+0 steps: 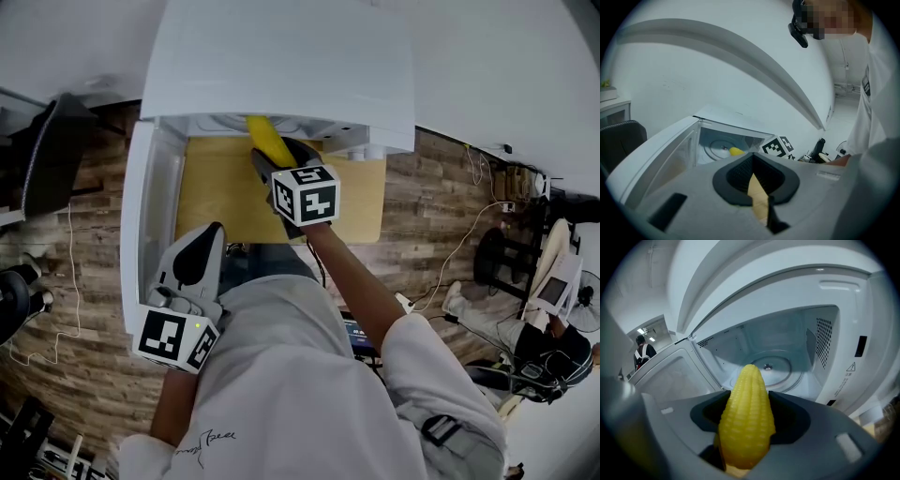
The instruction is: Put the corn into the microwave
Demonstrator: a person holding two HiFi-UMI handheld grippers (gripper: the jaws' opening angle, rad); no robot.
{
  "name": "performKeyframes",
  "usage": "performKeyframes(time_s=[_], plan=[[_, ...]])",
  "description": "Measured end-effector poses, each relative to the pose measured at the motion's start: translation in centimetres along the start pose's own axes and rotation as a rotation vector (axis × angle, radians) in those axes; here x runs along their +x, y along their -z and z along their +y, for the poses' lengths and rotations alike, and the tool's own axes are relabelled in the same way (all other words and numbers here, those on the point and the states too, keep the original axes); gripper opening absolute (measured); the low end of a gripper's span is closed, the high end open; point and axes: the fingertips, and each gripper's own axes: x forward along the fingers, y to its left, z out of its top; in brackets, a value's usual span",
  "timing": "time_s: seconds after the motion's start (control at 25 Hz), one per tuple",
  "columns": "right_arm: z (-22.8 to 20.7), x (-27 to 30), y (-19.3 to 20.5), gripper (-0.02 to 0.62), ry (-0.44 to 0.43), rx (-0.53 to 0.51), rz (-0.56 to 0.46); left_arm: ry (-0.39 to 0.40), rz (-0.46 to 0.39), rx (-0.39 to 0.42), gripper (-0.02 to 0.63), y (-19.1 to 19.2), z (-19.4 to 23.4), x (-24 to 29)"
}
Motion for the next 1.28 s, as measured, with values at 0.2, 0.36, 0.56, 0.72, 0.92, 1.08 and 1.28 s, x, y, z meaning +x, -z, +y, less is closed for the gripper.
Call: performKeyframes(time_s=[0.2, 0.36, 0.56, 0.72, 0.92, 1.08, 1.28], plan=[[-0.5, 1.0, -0.5, 0.265, 0.006, -0.017, -0.003, -0.009, 0.004, -0.004, -0.012, 0.4, -0.2, -0.2], [-0.5, 1.7, -1.2, 0.265, 0.003, -0.035, -0.001, -0.015, 0.005, -0.002, -0.012, 0.5, -0.2, -0.6], [-0.9, 2.8, -1.9, 0.265, 0.009, -0.055, -0.012, -0.026, 0.009, -0.002, -0.012, 0.8, -0.3, -0.7], [-1.3, 3.9, -2.3, 0.265, 0.018, -0.070, -0.010, -0.041, 0.024, -0.007, -0.012, 1.2, -0.1, -1.0], [-1.6, 5.2, -2.9, 0.265, 0.028, -0.089, -0.024, -0.054, 0.023, -0.016, -0.012, 1.3, 0.2, -1.1], [-1.9, 6.1, -2.9, 0.265, 0.039, -0.102, -0.021, -0.058, 0.021, -0.020, -0.012, 1.1, 0.3, -1.1], [-2.1, 7.2, -3.2, 0.265, 0.046, -0.105, -0.023, -0.066, 0.025, -0.032, -0.012, 1.0, 0.5, -1.2]])
